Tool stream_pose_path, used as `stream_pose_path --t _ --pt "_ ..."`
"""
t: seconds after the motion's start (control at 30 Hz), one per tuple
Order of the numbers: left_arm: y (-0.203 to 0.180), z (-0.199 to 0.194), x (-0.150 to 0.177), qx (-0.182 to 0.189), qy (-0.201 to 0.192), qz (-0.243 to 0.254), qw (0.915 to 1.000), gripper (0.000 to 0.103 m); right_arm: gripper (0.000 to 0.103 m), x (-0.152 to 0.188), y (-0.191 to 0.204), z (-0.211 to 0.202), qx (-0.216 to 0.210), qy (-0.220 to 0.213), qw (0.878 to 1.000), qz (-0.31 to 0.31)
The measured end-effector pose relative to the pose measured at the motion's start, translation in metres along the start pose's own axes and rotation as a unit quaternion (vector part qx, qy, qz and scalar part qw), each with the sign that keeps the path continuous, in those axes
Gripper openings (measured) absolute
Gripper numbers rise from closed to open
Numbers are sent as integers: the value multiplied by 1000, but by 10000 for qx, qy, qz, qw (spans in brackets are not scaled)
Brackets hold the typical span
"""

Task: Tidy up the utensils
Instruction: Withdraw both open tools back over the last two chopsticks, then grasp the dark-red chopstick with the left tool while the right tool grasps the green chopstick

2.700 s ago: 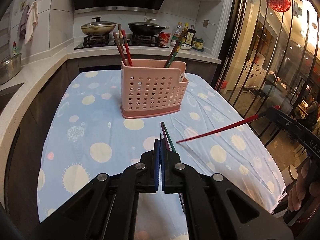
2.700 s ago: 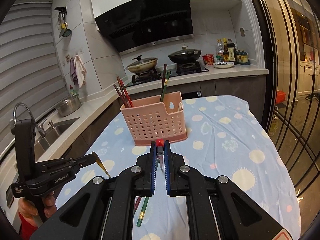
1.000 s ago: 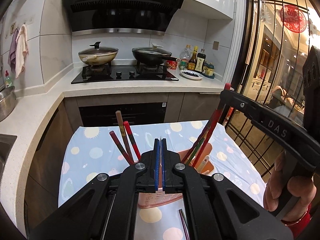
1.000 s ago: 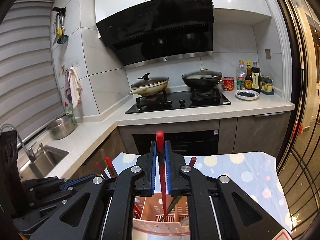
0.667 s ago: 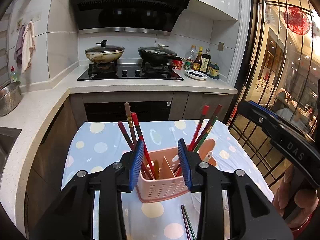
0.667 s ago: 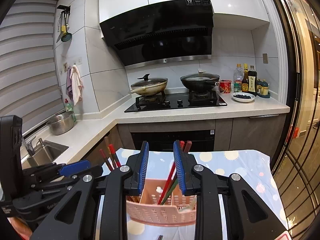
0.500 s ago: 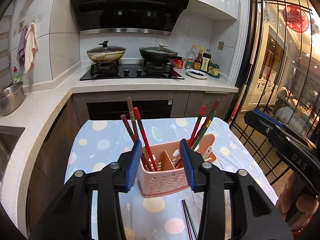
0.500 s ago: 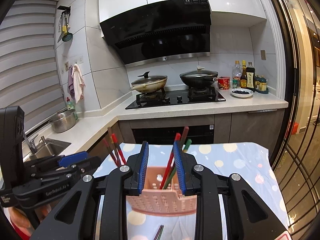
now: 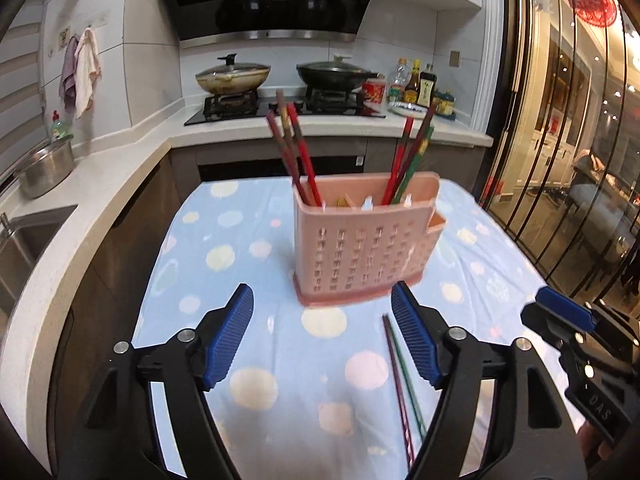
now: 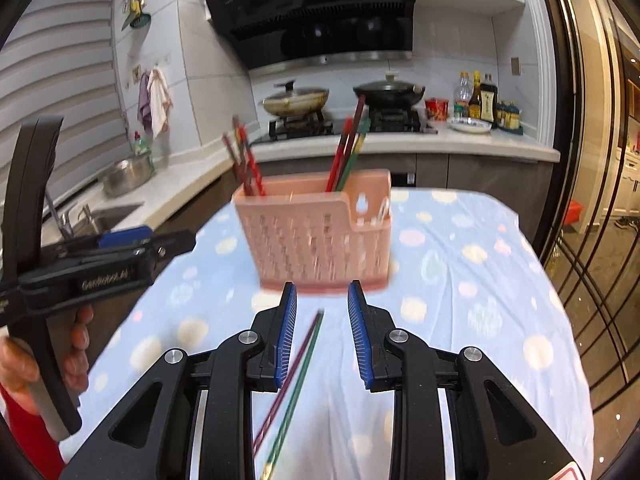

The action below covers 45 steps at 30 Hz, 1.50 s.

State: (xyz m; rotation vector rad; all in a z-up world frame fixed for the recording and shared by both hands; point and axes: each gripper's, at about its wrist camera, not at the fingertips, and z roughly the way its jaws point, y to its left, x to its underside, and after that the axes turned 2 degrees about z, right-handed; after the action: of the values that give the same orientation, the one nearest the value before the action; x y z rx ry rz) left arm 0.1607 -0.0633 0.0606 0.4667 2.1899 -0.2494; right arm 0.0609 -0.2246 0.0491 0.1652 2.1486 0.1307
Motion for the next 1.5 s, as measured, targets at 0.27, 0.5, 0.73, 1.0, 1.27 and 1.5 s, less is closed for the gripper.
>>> stream_pose_path --t 0.27,0.5,0.73,1.0,1.27,1.5 --pt "-4 2 63 -254 455 -92 9986 88 27 77 10 -7 -113 702 9974 149" --pt "-8 4 105 -473 799 -72 9957 93 27 126 26 2 -175 1148 9932 100" --pt "-9 8 132 -597 1167 -20 9914 94 27 146 35 13 -270 1363 9902 151" --pt "-14 7 144 -560 1328 47 9895 94 27 149 35 22 -214 1438 9893 156" --pt "-27 5 145 -373 1362 128 9899 94 9 149 30 24 -3 1425 9897 102" --pt "-41 4 145 64 1433 62 9896 96 7 149 3 15 185 1388 9893 414"
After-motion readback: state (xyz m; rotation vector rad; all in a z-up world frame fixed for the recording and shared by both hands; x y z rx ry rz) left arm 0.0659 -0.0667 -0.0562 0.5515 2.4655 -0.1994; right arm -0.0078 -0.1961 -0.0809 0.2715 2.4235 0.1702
